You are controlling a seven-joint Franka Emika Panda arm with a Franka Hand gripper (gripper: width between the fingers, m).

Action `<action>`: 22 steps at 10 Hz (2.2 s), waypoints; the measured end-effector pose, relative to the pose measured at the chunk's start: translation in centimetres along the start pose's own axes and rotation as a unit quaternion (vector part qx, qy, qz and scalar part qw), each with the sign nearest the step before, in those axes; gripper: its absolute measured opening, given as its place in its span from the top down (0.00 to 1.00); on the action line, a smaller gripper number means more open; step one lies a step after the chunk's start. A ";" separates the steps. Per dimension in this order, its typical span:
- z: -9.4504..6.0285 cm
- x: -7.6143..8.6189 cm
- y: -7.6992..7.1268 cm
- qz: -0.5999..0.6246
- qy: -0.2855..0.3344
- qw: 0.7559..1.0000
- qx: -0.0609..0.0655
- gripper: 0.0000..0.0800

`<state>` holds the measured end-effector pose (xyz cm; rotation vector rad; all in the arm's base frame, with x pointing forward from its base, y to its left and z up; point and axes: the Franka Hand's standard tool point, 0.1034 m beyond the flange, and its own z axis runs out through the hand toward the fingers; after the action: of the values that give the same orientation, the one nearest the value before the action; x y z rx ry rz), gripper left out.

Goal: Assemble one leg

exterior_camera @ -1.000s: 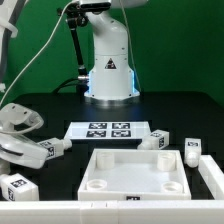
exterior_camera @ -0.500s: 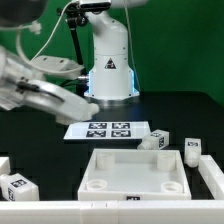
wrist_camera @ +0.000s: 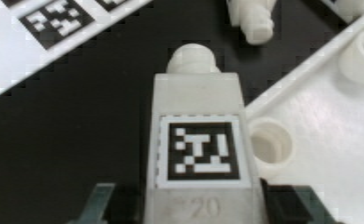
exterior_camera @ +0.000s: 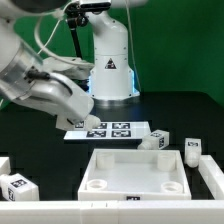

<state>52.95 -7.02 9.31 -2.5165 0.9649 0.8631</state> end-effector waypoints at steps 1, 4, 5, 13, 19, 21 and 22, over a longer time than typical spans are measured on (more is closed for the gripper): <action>-0.4 0.7 -0.8 -0.016 0.056 0.998 -0.009 0.64; 0.1 -2.7 -6.1 -0.067 0.182 0.980 -0.042 0.64; 0.6 -3.2 -7.2 -0.081 0.200 0.975 -0.044 0.64; 0.9 -3.4 -12.8 -0.234 0.398 0.883 -0.084 0.64; 1.4 -3.5 -15.9 -0.294 0.378 0.868 -0.135 0.64; 1.0 -3.5 -17.2 -0.313 0.390 0.856 -0.133 0.64; 0.7 -3.5 -18.1 -0.320 0.397 0.851 -0.130 0.64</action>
Offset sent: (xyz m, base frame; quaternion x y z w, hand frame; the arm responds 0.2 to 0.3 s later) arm 0.0032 0.0553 0.0163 -0.0658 0.2132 -0.0030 0.9748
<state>62.95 8.15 12.19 -3.1636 0.0900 -0.3115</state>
